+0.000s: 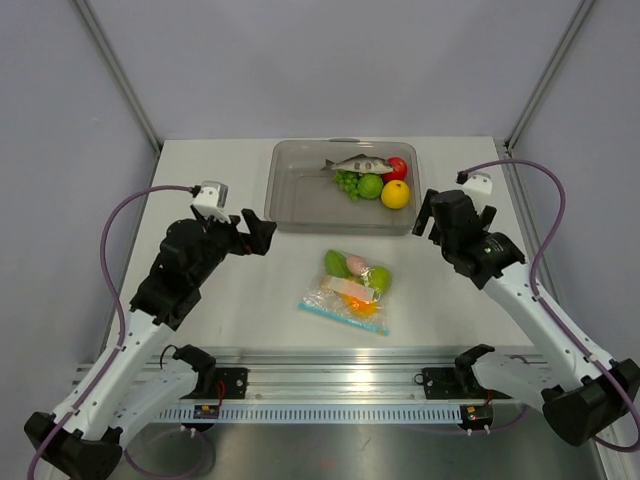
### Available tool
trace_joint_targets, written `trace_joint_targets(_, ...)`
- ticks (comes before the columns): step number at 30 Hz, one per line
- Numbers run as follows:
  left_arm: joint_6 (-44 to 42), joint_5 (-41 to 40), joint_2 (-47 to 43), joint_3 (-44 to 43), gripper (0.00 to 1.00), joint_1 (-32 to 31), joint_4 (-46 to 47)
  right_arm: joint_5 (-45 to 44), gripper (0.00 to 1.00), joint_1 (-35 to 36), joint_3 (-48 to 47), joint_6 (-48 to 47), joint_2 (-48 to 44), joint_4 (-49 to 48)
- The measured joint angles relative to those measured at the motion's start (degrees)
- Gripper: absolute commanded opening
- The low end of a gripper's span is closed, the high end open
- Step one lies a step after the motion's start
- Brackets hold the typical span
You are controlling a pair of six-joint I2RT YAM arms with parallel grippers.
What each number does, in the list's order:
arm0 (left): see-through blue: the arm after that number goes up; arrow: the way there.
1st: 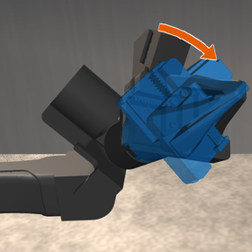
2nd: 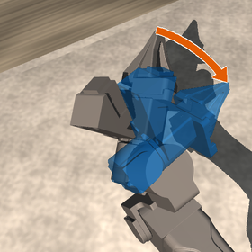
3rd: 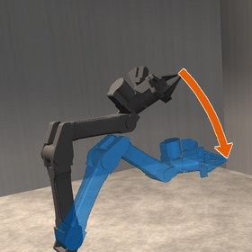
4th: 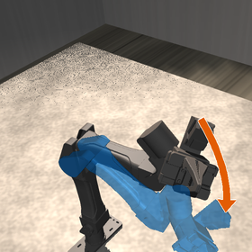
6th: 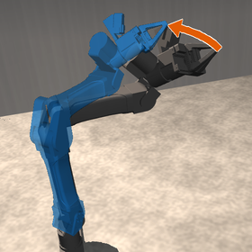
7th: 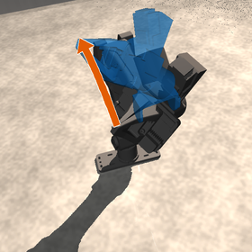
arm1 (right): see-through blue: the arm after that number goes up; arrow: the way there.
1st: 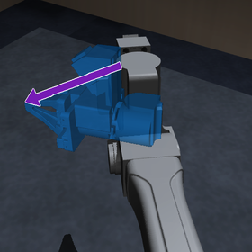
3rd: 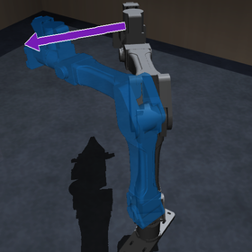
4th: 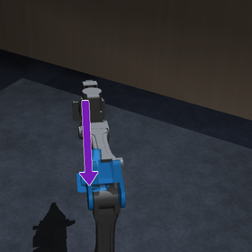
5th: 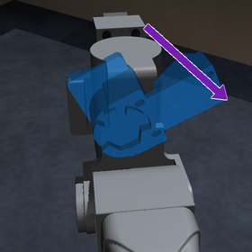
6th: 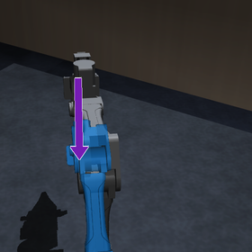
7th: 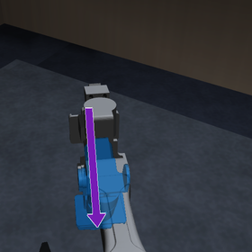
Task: Place the food in the zip-top bag and seal the zipper
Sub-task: Reset both arms
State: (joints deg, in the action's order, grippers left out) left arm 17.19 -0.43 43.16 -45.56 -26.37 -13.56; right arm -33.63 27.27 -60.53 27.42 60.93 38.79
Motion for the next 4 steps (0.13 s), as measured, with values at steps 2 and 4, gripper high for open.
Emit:
trace_joint_targets(2, 0.26, -0.48, -0.04, 0.0, 0.99, 0.0, -0.15, -0.5, 1.0, 0.0, 0.57, 0.83, -0.33, -0.02)
trace_joint_targets(4, 0.48, -0.81, -0.04, 0.0, 0.99, 0.0, -0.13, -1.09, 1.0, 0.0, 1.4, 1.53, -0.2, 0.04)
